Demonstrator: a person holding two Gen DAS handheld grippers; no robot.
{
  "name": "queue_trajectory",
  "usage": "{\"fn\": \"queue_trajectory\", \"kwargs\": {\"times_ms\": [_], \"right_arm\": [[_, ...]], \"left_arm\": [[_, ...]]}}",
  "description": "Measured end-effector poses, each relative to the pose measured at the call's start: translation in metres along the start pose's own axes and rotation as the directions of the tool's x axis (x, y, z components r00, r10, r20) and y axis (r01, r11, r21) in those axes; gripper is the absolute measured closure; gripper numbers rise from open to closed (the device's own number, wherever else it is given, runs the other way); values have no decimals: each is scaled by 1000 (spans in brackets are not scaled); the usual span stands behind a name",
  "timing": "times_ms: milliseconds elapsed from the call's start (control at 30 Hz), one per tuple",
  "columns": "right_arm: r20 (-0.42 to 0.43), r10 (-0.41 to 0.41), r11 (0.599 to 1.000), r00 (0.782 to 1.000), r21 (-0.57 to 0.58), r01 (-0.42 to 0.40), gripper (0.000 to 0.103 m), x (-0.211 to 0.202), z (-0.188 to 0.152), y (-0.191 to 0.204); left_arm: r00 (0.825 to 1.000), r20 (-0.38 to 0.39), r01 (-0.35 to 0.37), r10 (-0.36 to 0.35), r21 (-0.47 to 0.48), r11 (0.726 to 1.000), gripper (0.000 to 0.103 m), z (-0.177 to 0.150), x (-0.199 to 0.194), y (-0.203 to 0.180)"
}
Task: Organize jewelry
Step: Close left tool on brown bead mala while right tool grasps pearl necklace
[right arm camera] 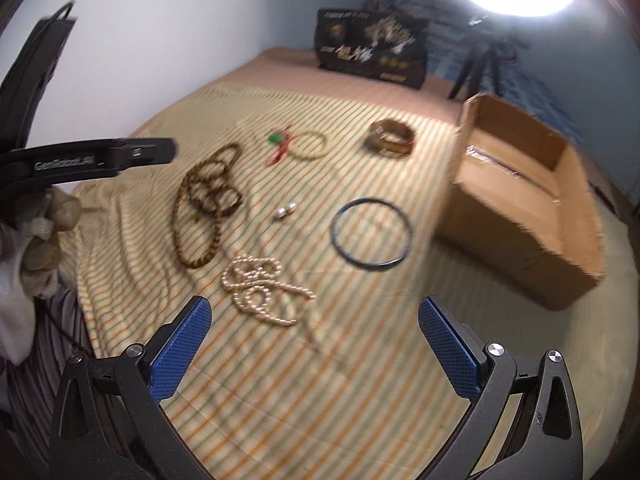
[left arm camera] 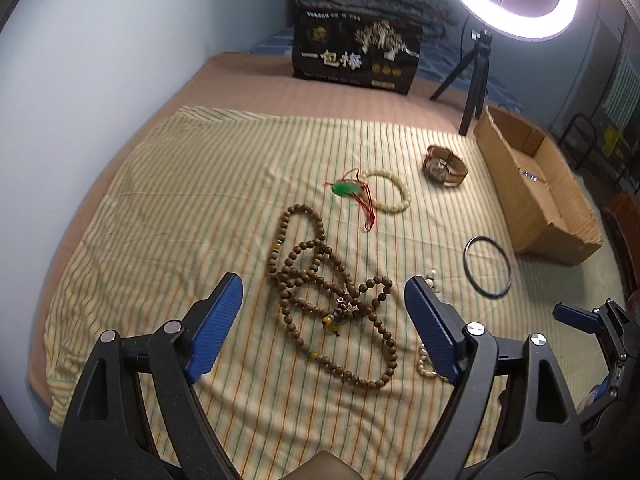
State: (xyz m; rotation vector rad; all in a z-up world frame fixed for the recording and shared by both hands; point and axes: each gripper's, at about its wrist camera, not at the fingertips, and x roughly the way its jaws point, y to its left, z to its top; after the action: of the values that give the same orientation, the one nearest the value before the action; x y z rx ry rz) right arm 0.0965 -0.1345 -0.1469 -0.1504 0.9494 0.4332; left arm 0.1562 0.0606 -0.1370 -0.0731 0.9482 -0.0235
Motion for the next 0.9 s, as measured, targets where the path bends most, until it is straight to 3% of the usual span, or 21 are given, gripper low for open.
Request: {"fn": "queue_trajectory", "kwargs": {"times_ms": [333,433,533,733,900], "right_arm": [[-70,36,998,997,-40,-38,9,40,3,18],[-88,33,998,996,-47,-37,17,51,6,20],[-98,40,998,994,-51,-45,17,58,7,23],[-106,2,994,994,-104,-13,17,68,9,31],[-108,-20,992,994,-129,6,22,72,13,31]], "left_arm": [[997,-70,-43,42,-8,999,18,1,48,4],[995,-93,-46,42,-32,998,25,3,59,10],[993,-109,-49,44,-42,998,25,4,68,14],[988,-153,-25,13,-77,997,25,6,83,20],[988,-149,-31,25,-35,999,29,5,86,11]]}}
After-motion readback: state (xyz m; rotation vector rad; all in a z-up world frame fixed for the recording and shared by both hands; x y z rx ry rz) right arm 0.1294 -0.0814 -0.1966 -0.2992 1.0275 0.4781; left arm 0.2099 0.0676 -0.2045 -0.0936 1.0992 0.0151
